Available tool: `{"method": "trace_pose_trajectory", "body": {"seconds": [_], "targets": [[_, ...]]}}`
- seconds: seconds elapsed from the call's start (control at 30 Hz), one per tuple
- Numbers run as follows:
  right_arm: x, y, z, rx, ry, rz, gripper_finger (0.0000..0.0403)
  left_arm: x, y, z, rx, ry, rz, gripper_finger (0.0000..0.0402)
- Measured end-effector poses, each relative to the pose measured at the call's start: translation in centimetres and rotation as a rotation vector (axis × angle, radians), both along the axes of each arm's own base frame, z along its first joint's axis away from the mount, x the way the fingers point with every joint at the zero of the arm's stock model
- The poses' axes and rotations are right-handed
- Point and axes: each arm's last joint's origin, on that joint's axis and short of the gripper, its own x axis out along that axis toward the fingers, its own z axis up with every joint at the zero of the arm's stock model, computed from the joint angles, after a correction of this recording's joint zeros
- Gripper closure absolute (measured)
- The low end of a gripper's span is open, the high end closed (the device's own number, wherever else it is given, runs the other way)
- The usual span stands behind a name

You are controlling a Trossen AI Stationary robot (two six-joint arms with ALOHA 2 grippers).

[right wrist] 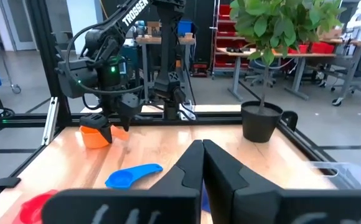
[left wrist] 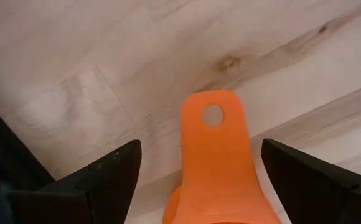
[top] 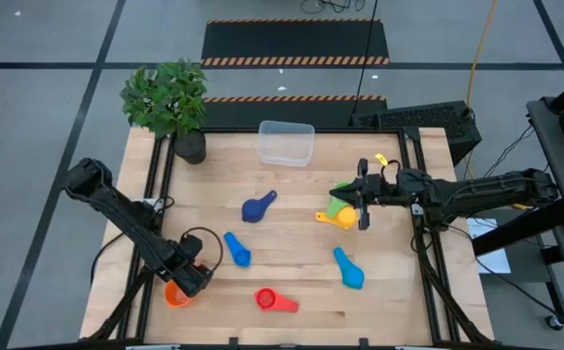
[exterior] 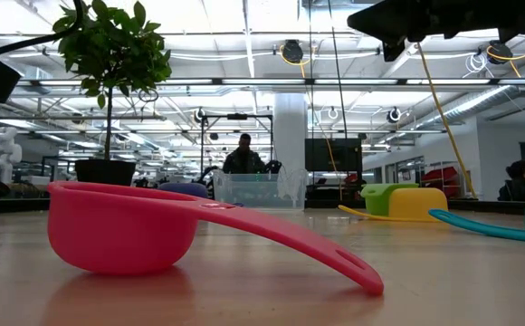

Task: Nest measuring cups in basket
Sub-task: Move the orange measuring cup to the center of the table

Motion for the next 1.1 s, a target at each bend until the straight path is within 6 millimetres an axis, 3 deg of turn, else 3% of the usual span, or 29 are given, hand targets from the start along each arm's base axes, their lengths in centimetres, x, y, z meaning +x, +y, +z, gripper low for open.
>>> {"method": "trace_pose_trajectory", "body": {"seconds": [0.13, 0.6, 0.97, 1.1], "targets": [[-0.01, 0.00, -0.14, 0.007, 0.014, 0.000, 0.0403, 0.01, 0.00, 0.00, 0.000, -0.002, -0.032, 0.0087], [-0.01, 0.01, -0.14, 0.027, 0.013, -0.001, 0.0403, 0.34, -0.11, 0.01, 0.019, -0.062, -0.148, 0.0260], [0.00, 0.01, -0.02, 0.018, 0.001, -0.001, 0.0403, 0.61, -0.37, 0.02, -0.007, -0.093, -0.204, 0.0248], [0.01, 0.01, 0.22, 0.005, -0.022, 0.000, 0.0403, 0.66, -0.43, 0.04, -0.012, -0.099, -0.210, 0.0261]]}}
